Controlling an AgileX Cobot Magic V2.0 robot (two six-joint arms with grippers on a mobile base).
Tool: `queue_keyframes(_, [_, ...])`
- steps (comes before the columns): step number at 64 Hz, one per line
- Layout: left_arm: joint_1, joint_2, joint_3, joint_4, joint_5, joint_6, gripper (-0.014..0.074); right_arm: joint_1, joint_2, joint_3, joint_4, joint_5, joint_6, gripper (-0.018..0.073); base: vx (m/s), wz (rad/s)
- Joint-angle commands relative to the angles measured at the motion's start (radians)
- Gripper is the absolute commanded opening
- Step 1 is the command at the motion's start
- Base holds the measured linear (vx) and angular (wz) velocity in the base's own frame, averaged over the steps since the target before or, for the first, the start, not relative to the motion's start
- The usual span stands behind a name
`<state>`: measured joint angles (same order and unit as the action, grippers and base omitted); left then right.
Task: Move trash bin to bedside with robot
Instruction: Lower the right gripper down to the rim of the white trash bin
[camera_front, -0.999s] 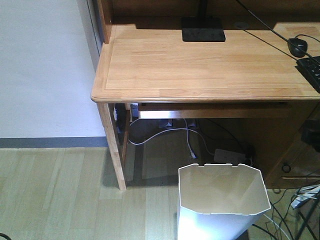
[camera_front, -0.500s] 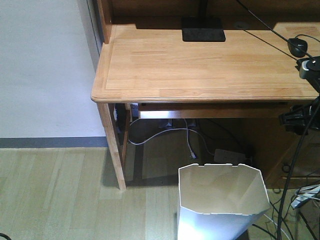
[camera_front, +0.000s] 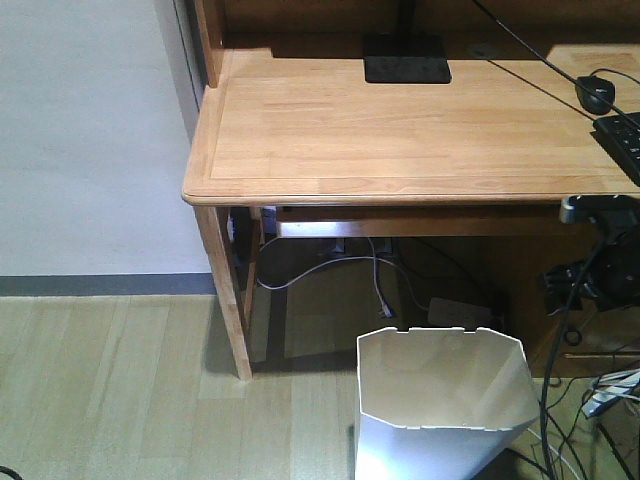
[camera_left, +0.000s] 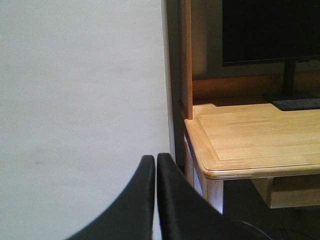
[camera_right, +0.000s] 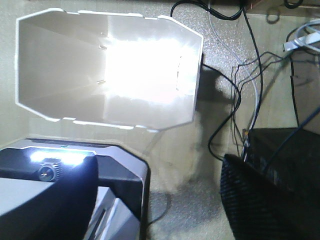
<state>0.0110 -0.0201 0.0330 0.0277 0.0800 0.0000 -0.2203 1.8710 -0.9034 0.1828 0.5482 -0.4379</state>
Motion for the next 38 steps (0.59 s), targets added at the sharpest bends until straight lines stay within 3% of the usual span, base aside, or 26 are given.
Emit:
queue_keyframes(1, [-0.006,-0.008,0.012,-0.009,-0.074,-0.014,-0.0006,-0.005,0.038,-0.024,0.014,-0.115,-0.032,0.0495,0.0,0.0])
queue_keyframes(12, [-0.006,-0.008,0.012,-0.009,-0.074,-0.014,-0.0006,-0.005,0.208,-0.042,0.011,-0.217,-0.072,0.0495,0.0,0.0])
queue_keyframes(38, [-0.006,-0.008,0.012,-0.009,-0.074,-0.014,-0.0006,-0.052,0.62,-0.322,0.003,-0.209,-0.076,0.0495,0.0,0.0])
